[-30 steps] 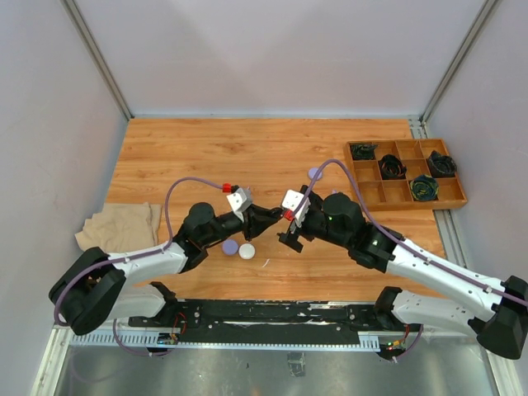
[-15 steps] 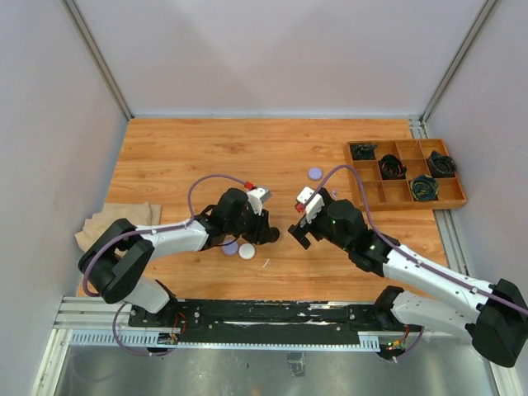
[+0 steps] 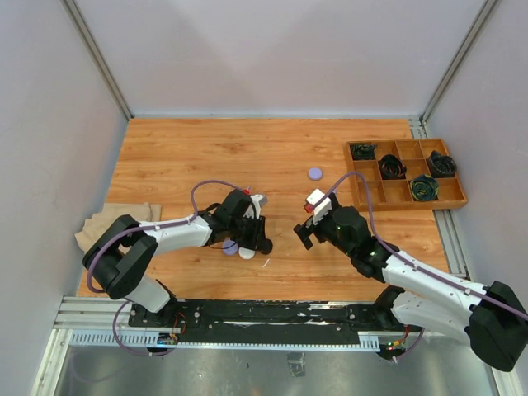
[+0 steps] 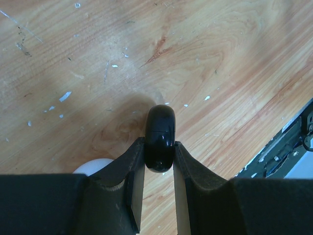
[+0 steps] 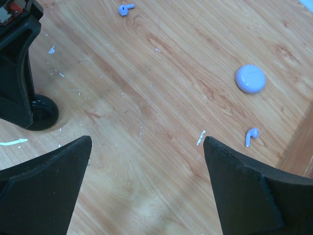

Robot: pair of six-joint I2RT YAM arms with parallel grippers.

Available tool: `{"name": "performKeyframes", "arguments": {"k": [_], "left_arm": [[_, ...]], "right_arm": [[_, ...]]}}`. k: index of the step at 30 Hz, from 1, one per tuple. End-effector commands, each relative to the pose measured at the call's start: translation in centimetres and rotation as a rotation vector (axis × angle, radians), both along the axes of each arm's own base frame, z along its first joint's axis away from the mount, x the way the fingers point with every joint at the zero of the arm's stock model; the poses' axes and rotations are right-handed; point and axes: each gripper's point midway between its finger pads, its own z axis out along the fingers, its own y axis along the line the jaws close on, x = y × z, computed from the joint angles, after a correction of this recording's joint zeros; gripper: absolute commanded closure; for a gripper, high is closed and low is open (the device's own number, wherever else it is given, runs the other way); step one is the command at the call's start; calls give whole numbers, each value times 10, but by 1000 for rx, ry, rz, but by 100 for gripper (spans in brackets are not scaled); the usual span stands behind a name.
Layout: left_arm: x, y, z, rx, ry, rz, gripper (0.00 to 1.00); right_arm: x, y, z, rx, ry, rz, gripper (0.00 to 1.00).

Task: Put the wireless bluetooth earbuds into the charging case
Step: Place the charging case at the center of the board.

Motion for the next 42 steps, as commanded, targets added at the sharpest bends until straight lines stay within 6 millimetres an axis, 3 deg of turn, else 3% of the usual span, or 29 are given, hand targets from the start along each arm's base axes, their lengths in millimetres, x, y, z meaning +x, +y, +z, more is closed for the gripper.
{"name": "performKeyframes", "arguments": {"k": [1, 5, 8, 15, 22, 27, 34, 38, 42], "left_arm": [[-12, 7, -5, 46, 54, 16, 75], [-10, 12, -4, 69, 43, 36, 69], [-8, 13, 0, 71, 28, 51, 59], [-1, 18, 12, 85, -6, 83, 52], [12, 25, 41, 90, -96, 140, 39], [29, 42, 66, 130, -201, 208, 26], [56, 69, 117, 149, -384, 305, 13], [71, 88, 139, 203, -474, 357, 8], [81, 92, 160, 210, -543, 332, 6]], "right_arm": [[12, -6, 8, 55, -28, -51, 1], [12, -7, 7, 52, -26, -50, 1], [11, -5, 7, 57, -30, -38, 1], [10, -5, 8, 60, -31, -34, 1], [11, -4, 9, 60, -22, -36, 2], [18, -3, 12, 61, 2, -56, 1], [45, -15, 17, 42, 79, -152, 1], [69, -30, 12, 39, 120, -218, 1], [96, -43, 6, 33, 166, -264, 1]]}}
